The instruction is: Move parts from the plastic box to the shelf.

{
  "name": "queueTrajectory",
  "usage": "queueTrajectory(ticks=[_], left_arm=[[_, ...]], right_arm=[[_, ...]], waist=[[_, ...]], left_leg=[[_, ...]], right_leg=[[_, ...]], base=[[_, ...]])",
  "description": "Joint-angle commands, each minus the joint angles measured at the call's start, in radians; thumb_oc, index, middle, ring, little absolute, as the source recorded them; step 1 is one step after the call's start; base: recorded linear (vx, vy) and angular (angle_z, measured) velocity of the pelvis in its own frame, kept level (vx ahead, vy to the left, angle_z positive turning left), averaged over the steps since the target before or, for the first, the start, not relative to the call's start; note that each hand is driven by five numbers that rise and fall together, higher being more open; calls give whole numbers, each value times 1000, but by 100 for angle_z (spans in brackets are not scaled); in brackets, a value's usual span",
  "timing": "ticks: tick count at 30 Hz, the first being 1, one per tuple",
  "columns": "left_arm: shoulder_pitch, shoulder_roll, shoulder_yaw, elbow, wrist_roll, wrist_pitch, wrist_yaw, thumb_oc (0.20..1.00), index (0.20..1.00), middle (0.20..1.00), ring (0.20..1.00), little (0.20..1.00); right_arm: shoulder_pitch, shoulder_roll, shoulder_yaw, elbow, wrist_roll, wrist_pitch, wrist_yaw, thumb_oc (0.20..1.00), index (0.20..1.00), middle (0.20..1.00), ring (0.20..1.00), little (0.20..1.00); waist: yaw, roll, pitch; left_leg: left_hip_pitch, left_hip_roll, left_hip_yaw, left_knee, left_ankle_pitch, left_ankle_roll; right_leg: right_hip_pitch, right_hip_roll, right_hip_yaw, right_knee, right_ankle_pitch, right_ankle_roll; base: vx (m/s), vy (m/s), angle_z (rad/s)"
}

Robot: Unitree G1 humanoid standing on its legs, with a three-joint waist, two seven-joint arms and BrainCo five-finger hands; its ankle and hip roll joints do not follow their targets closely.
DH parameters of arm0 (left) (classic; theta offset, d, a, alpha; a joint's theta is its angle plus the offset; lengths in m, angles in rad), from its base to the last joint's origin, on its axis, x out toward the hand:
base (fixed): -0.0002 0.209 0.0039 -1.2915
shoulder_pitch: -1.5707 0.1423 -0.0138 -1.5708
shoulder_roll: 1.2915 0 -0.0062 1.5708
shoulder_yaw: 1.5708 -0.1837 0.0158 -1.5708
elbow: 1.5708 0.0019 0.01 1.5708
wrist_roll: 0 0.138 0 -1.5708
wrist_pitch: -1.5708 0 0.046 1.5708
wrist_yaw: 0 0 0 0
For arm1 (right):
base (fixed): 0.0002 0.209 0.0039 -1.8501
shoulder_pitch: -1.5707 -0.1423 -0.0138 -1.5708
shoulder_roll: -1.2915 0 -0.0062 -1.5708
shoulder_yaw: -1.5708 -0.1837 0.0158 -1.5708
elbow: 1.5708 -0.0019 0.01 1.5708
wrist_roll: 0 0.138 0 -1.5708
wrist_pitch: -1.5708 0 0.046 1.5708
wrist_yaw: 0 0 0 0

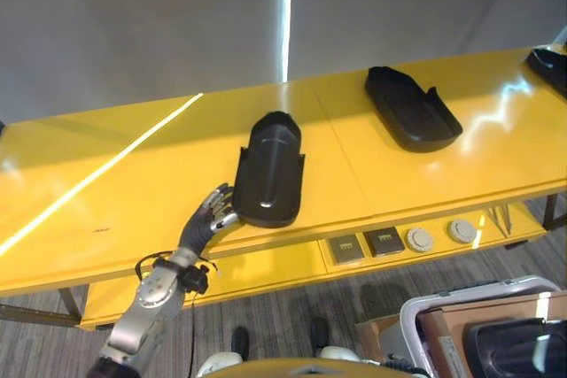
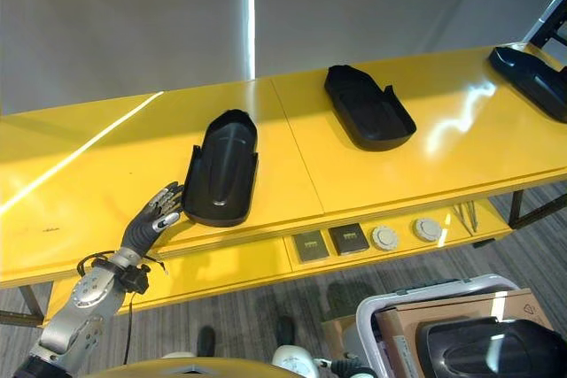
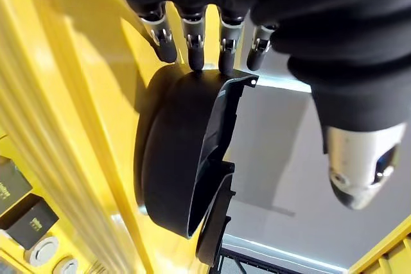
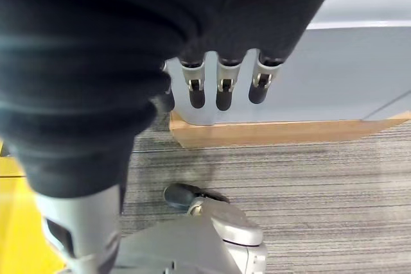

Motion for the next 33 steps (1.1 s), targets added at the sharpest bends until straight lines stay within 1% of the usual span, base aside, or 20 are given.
queueTrajectory(ticks=[1, 7, 10, 13, 14, 15, 16, 17, 20, 21, 22, 23, 24, 25, 26, 27, 29, 31, 32, 33], left_arm=[[-54, 7, -10, -70, -34, -27, -23, 1000, 1000, 1000, 1000, 1000], [-63, 1, -14, -71, -24, -30, -20, 1000, 1000, 1000, 1000, 1000], [-57, 5, 15, -77, 33, -43, 2, 1000, 1000, 1000, 1000, 1000], [-40, 12, 70, -122, 84, -77, 38, 1000, 1000, 1000, 1000, 1000], [-33, 15, 92, -146, 94, -95, 54, 1000, 1000, 1000, 1000, 1000], [-12, 21, 129, -202, 89, -127, 63, 1000, 1000, 1000, 1000, 1000], [0, 29, 148, -230, 83, -138, 61, 514, 514, 514, 514, 514], [2, 30, 150, -232, 82, -137, 61, 200, 200, 200, 200, 200], [38, 101, 212, -315, 57, -182, 26, 200, 200, 200, 200, 200], [47, 127, 254, -351, -61, -197, -25, 200, 200, 200, 200, 200], [49, 127, 256, -352, -63, -196, -26, 200, 200, 200, 200, 200], [42, 101, 260, -340, -147, -190, -46, 200, 200, 200, 200, 200], [42, 101, 261, -340, -148, -190, -48, 200, 200, 200, 200, 200], [34, 84, 230, -319, -193, -181, -90, 200, 200, 200, 200, 200], [34, 103, 212, -322, -204, -174, -128, 200, 200, 200, 200, 200], [36, 128, 207, -337, -212, -173, -148, 200, 200, 200, 200, 200], [41, 189, 185, -359, -275, -144, -209, 200, 200, 200, 200, 200], [46, 265, 132, -346, -334, -106, -261, 200, 200, 200, 200, 200], [48, 287, 114, -338, -350, -94, -272, 200, 200, 200, 200, 200], [48, 288, 114, -337, -350, -94, -273, 200, 200, 200, 200, 200]], right_arm=[[-43, 81, 42, 27, 6, -6, 35, 1000, 1000, 1000, 1000, 1000], [-40, 83, 41, 31, 7, -6, 34, 1000, 1000, 1000, 1000, 1000], [-38, 85, 40, 27, 7, -8, 29, 1000, 1000, 1000, 1000, 1000], [-33, 89, 32, 24, 14, -14, 23, 1000, 1000, 1000, 1000, 1000], [-32, 91, 31, 22, 16, -18, 18, 1000, 1000, 1000, 1000, 1000], [-31, 92, 25, 13, 30, -27, 11, 1000, 1000, 1000, 1000, 1000], [-28, 91, 23, 9, 33, -31, 11, 1000, 1000, 1000, 1000, 1000], [-27, 92, 24, 9, 33, -31, 11, 1000, 1000, 1000, 1000, 1000], [-21, 87, 26, 0, 33, -36, 15, 1000, 1000, 1000, 1000, 1000], [-17, 75, 37, -8, 14, -34, 29, 1000, 1000, 1000, 1000, 1000], [-17, 75, 38, -8, 14, -34, 29, 1000, 1000, 1000, 1000, 1000], [-15, 77, 48, -8, 1, -32, 36, 1000, 1000, 1000, 1000, 1000], [-15, 76, 48, -9, 1, -32, 36, 1000, 1000, 1000, 1000, 1000], [-17, 75, 55, -17, -11, -33, 47, 1000, 1000, 1000, 1000, 1000], [-17, 70, 52, -22, -13, -34, 51, 1000, 1000, 1000, 1000, 1000], [-18, 65, 47, -26, -13, -37, 55, 1000, 1000, 1000, 1000, 1000], [-21, 60, 52, -33, -23, -40, 68, 1000, 1000, 1000, 1000, 1000], [-33, 64, 68, -22, -36, -42, 86, 1000, 1000, 1000, 1000, 1000], [-36, 64, 73, -21, -40, -42, 88, 1000, 1000, 1000, 1000, 1000], [-36, 65, 73, -21, -40, -43, 88, 1000, 1000, 1000, 1000, 1000]], waist=[[-9, -49, -1], [-10, -50, -1], [-6, -52, -1], [-1, -55, 0], [2, -56, 1], [8, -59, 6], [10, -59, 7], [9, -60, 6], [16, -61, 8], [20, -62, 6], [20, -62, 6], [20, -64, 4], [20, -64, 4], [19, -66, 1], [19, -66, 1], [18, -65, 0], [15, -63, -1], [11, -61, -5], [10, -60, -6], [10, -61, -6]], left_leg=[[-17, 28, -20, -2, -54, -9], [-13, 29, -19, -2, -55, -9], [-13, 29, -18, -2, -57, -9], [-16, 29, -20, -2, -56, -9], [-17, 30, -22, -2, -55, -9], [-20, 30, -25, -2, -53, -11], [-21, 30, -26, -2, -53, -12], [-21, 30, -27, -2, -53, -12], [-20, 30, -31, -2, -52, -15], [-17, 31, -32, -2, -51, -18], [-16, 32, -32, -2, -51, -18], [-15, 32, -33, -2, -51, -19], [-15, 32, -33, -2, -51, -19], [-12, 32, -35, -2, -51, -20], [-11, 31, -35, -2, -51, -20], [-10, 32, -36, -2, -52, -20], [-7, 32, -35, -2, -52, -21], [-4, 33, -31, -2, -53, -22], [-4, 34, -29, -2, -53, -22], [-4, 34, -28, -2, -53, -22]], right_leg=[[62, -91, -1, 2, -87, 80], [64, -90, 1, 2, -88, 80], [65, -90, 0, 2, -89, 80], [65, -90, -2, 2, -90, 80], [65, -90, -3, 2, -90, 80], [65, -89, -4, 2, -91, 79], [65, -89, -6, 2, -91, 78], [66, -89, -6, 2, -91, 78], [69, -89, -7, 3, -94, 78], [71, -88, -6, 4, -94, 78], [71, -88, -6, 4, -94, 78], [73, -88, -7, 5, -95, 77], [73, -88, -7, 5, -95, 77], [76, -87, -11, 7, -96, 76], [77, -87, -12, 9, -96, 77], [77, -88, -13, 10, -96, 77], [77, -88, -12, 12, -94, 78], [76, -88, -9, 12, -92, 80], [75, -88, -8, 13, -91, 80], [75, -88, -7, 13, -91, 80]], base=[[0, 0, 0], [0, 0, 0], [0, 0, 0], [0, 0, 0], [0, 0, 0], [0, 0, 0], [0, 0, 0], [0, 0, 0], [0, 0, 0], [0, 0, 0], [0, 0, 0], [0, 0, 0], [-1, -1, 4], [-2, -3, 5], [-2, -3, 6], [-4, 3, 4], [0, 0, 0], [0, 0, 0], [0, 0, 0], [0, 0, 0]])
